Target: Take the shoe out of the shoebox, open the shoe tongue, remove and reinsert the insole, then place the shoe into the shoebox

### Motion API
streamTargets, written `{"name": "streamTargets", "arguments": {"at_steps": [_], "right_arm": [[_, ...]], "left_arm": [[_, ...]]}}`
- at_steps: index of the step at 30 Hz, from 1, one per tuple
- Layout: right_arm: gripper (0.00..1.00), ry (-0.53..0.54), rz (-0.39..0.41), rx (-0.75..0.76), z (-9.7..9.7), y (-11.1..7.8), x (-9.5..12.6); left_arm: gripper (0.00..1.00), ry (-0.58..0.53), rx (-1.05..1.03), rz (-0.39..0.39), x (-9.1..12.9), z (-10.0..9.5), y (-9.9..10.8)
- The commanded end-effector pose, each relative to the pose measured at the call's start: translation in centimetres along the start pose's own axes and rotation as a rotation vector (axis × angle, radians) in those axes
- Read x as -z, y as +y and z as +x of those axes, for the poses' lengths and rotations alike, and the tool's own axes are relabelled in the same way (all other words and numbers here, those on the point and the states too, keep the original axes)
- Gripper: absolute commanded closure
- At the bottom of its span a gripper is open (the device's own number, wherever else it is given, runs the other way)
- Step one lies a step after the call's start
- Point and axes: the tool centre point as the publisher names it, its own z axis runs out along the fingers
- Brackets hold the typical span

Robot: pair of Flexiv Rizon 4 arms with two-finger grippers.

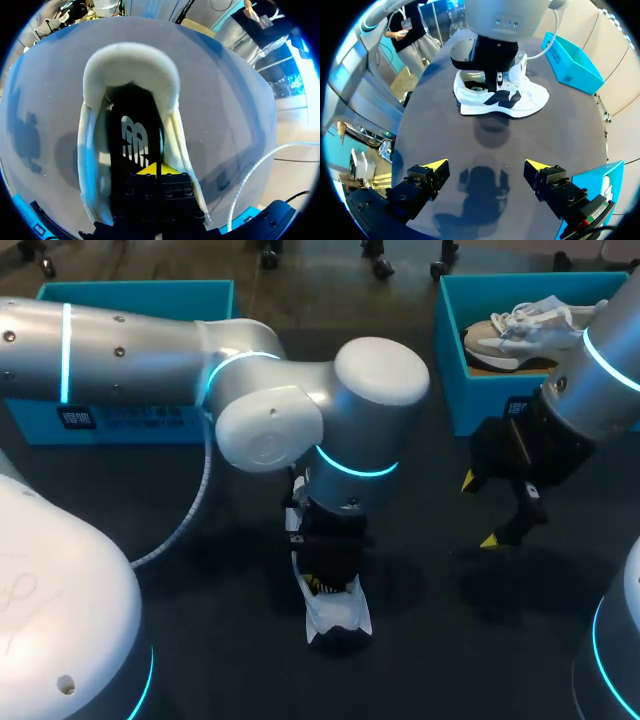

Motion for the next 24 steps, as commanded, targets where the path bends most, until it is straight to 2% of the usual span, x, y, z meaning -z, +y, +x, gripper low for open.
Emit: {"name": "streamTargets", "arguments": {"at_steps": [1, 6, 15, 20, 24], "right_arm": [[0.00, -0.002, 0.002, -0.001, 0.1, 0.0, -0.1], [0.00, -0.002, 0.002, -0.001, 0.1, 0.0, -0.1], [0.00, -0.002, 0.002, -0.001, 0.1, 0.0, -0.1], [0.00, -0.002, 0.002, -0.001, 0.1, 0.0, -0.1], [0.00, -0.002, 0.002, -0.001, 0.1, 0.0, -0.1]], "left_arm": [[1.00, 0.046, 0.008, 0.001, -1.7, -0.5, 0.0], [1.00, 0.044, 0.031, 0.012, -3.2, -0.3, 0.2], [1.00, -0.101, 0.054, 0.028, -4.6, -1.0, -0.2], [1.00, -0.143, 0.046, 0.054, -4.5, -1.4, -0.2], [1.00, -0.128, 0.020, 0.050, -3.0, -1.0, -0.6]]}}
